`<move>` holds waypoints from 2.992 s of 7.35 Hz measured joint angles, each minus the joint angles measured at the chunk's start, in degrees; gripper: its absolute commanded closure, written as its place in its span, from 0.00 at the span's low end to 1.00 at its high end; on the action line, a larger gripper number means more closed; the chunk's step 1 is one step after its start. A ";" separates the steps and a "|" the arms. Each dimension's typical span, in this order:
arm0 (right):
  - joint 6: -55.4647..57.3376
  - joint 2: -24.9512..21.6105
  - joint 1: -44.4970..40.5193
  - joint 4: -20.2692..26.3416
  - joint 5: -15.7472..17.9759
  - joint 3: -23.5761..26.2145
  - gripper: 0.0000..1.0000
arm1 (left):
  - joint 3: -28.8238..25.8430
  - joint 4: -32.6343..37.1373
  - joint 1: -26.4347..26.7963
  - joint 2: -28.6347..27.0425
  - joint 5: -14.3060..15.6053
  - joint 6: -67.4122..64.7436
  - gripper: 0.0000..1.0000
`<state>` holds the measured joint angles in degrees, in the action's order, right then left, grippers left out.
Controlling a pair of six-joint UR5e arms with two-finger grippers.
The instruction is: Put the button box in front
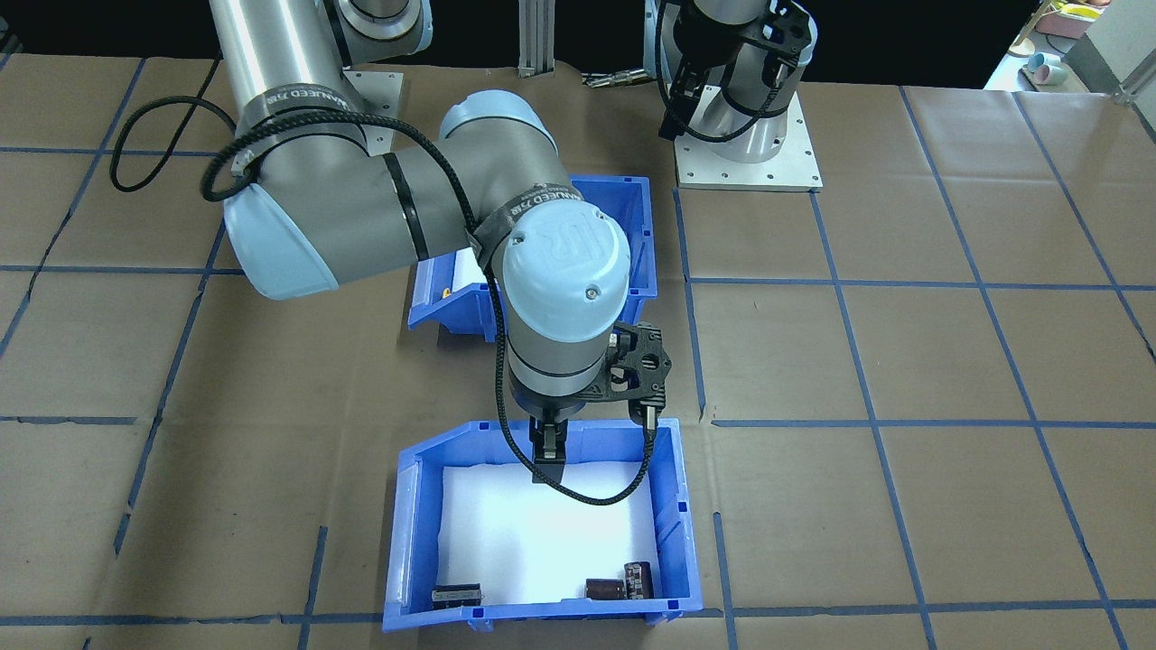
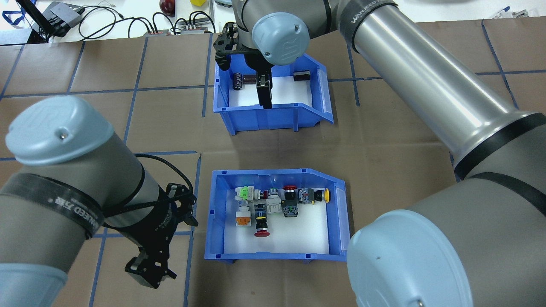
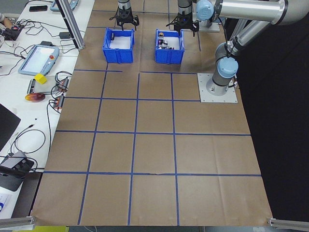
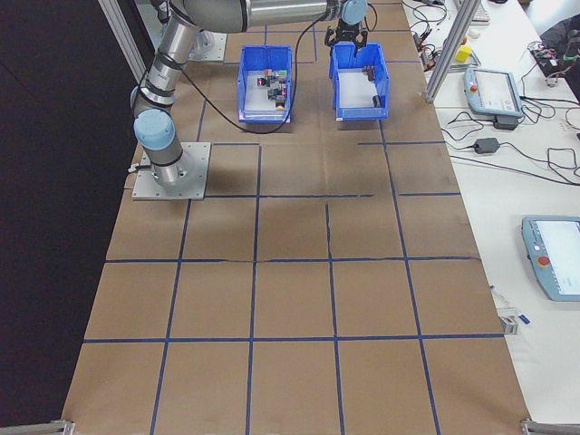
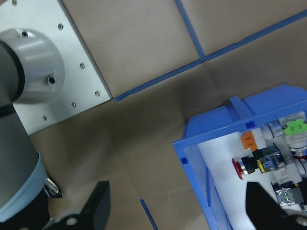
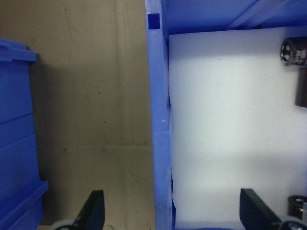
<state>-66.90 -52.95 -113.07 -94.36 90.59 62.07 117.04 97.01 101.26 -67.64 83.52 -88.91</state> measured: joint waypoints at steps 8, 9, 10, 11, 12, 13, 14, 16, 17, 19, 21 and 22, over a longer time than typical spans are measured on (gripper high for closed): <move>0.30 3.03 -3.59 -11.10 3.14 5.37 0.90 | 7.27 -23.35 16.96 -12.04 -0.77 -21.27 0.01; 0.14 2.83 -3.68 -11.00 5.17 5.27 0.93 | 8.76 -26.36 17.22 -12.26 -0.79 -21.46 0.01; 0.07 2.59 -3.67 -10.93 6.24 5.09 0.94 | 10.20 -28.88 17.49 -12.49 -0.79 -21.53 0.01; -0.01 2.14 -3.54 -10.86 7.24 4.93 0.94 | 11.08 -30.83 17.87 -12.93 -0.76 -21.58 0.01; -0.31 1.22 -3.11 -10.39 8.96 5.06 0.94 | 11.44 -32.71 18.29 -13.83 -0.72 -21.71 0.01; -1.18 -0.04 -2.17 -9.46 10.67 5.34 0.94 | 11.57 -34.81 18.87 -15.05 -0.70 -22.48 0.01; -3.46 -1.53 -0.27 -8.51 11.85 5.74 0.94 | 11.64 -36.79 19.68 -16.39 -0.51 -23.85 0.02; -8.68 -4.22 5.22 -7.85 12.49 7.98 0.94 | 11.81 -38.33 20.77 -18.39 -0.08 -24.66 0.48; -10.67 -5.79 7.98 -8.07 12.49 10.30 0.94 | 11.93 -38.42 21.08 -18.76 -0.12 -24.66 0.56; -16.32 -10.39 13.78 -8.62 12.16 15.70 0.94 | 12.07 -38.33 21.71 -18.81 1.24 -24.95 0.98; -21.07 -15.79 19.78 -9.12 11.61 22.29 0.94 | 11.88 -39.67 22.00 -17.98 3.15 -25.37 1.00; -23.83 -18.41 22.56 -9.87 11.38 25.38 0.94 | 11.69 -39.92 21.98 -17.64 3.46 -25.43 1.00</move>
<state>-90.73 -71.35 -90.51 -104.22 101.97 87.45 128.73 57.09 123.24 -85.28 86.98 -114.34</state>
